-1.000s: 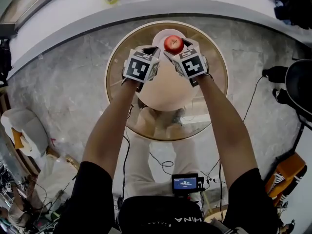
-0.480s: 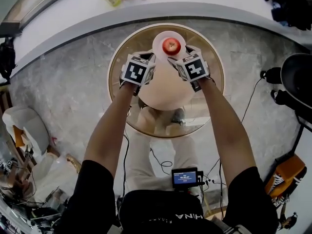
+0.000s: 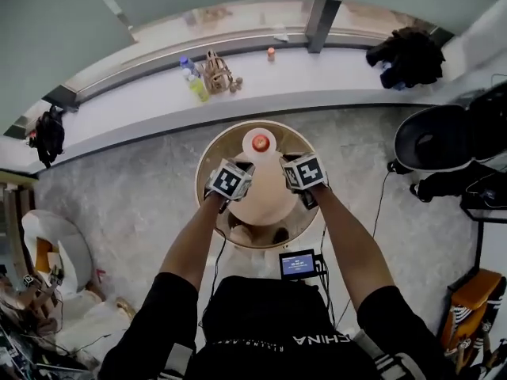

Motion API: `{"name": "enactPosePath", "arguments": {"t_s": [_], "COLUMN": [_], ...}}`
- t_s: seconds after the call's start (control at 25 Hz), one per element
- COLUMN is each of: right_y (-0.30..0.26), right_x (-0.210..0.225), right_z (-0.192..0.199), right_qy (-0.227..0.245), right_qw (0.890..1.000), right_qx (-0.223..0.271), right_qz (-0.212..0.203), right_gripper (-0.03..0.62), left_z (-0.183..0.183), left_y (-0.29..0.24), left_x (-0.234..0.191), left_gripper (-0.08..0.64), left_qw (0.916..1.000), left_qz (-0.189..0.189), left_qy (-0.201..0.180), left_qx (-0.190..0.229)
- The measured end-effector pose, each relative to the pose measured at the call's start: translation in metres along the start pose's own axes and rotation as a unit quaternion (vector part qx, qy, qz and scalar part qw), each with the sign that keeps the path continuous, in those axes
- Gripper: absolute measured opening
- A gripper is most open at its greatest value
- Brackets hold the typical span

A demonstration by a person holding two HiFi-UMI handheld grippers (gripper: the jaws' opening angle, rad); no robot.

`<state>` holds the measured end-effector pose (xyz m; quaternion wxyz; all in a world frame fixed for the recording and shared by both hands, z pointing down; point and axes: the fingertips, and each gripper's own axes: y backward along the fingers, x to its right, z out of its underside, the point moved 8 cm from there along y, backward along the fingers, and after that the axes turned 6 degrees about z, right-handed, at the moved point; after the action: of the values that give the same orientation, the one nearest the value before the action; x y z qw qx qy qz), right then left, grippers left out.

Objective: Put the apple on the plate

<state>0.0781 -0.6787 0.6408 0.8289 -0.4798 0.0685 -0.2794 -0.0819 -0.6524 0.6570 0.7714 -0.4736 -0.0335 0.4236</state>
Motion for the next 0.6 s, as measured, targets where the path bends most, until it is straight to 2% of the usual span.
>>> {"name": "enactPosePath", "arguments": {"t_s": [0.08,0.16,0.28,0.52,0.6], "right_y": [0.041,0.07,0.092,0.124,0.132], "right_x": [-0.007,-0.009,-0.004,-0.009,-0.014], "right_z": [-0.001,0.003,0.013,0.027,0.031], "right_qy": [-0.011,-0.019,-0.019,0.009,0.0], "right_qw": [1.0,0.999,0.998,0.997,0.996], "right_qx": [0.029,0.05,0.058,0.073,0.086], "right_qz": [-0.002,-0.004,0.001,-0.004,-0.016], "right_gripper": [0.048,0.043,0.037,0.035,0.035], "left_z": [0.004,0.006,0.001,-0.003,0.007], "left_y": [0.025,0.043,0.06,0.083,0.086], "left_x": [0.031,0.054,0.08,0.109,0.119], "left_gripper": [0.017,0.017,0.017,0.017,0.017], "left_qw": [0.9996,0.9985,0.9959,0.9943,0.9936], "left_qz": [-0.016,-0.033,-0.045,-0.061,-0.07], "left_qy": [-0.025,-0.041,-0.069,-0.053,-0.049], "left_qx": [0.0,0.019,0.038,0.069,0.073]}}
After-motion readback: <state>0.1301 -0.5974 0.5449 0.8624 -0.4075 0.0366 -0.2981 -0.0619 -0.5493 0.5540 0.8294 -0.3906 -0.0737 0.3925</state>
